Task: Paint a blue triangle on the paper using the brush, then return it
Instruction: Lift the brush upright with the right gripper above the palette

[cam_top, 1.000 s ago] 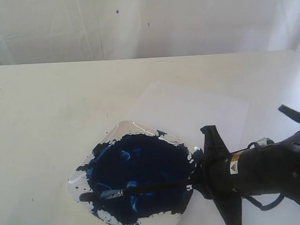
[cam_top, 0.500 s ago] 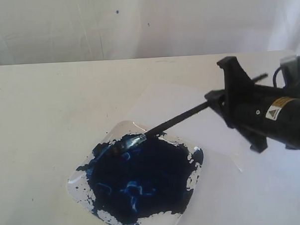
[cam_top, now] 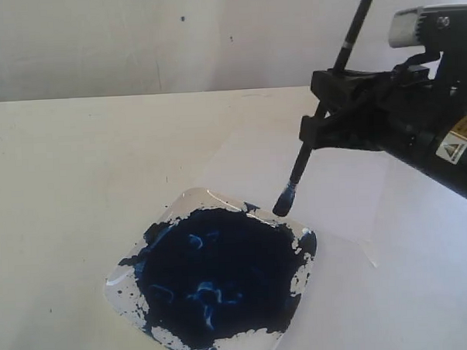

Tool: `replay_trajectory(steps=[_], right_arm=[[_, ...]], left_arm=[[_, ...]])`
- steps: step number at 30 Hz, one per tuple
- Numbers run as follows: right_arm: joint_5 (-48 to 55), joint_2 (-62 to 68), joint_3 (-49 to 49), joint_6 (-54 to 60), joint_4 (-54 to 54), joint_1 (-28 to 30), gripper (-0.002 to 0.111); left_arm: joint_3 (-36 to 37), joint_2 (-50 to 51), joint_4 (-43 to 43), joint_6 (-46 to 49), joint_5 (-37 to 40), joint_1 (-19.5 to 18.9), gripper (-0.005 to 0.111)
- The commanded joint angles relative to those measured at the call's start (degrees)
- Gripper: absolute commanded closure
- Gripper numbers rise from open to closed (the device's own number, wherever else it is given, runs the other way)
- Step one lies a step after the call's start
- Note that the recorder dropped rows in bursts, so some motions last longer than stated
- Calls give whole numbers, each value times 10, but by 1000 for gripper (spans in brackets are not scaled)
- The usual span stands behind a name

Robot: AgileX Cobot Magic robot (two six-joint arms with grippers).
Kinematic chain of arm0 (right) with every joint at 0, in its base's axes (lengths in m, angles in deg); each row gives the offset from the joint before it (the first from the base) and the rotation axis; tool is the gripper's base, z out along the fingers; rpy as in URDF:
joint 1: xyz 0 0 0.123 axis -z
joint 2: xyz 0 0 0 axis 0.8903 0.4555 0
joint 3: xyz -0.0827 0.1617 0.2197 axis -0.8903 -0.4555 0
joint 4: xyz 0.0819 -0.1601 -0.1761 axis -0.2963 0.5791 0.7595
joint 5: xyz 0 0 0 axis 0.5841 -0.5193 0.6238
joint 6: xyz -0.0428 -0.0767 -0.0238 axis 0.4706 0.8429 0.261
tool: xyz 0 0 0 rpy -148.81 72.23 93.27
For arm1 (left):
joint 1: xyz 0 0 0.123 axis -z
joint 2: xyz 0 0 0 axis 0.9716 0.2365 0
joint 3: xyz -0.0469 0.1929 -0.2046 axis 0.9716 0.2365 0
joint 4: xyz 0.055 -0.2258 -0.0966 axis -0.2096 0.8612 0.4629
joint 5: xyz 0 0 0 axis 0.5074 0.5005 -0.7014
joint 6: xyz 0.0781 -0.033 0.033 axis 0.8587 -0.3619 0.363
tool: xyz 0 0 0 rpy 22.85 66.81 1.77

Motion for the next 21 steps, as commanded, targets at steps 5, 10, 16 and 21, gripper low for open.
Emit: replay_trajectory(steps=[5, 10, 16, 21], right_arm=[[-60, -4, 27, 6, 86, 4, 108], [-58, -4, 39, -34, 99, 4, 108], [-60, 23, 40, -95, 142, 4, 108], [-61, 43, 40, -102, 169, 4, 108]], left_arm=[[1, 3, 0, -4, -1, 3, 107], [1, 3, 0, -4, -1, 3, 107], [1, 3, 0, -4, -1, 3, 107], [1, 3, 0, -4, -1, 3, 107]])
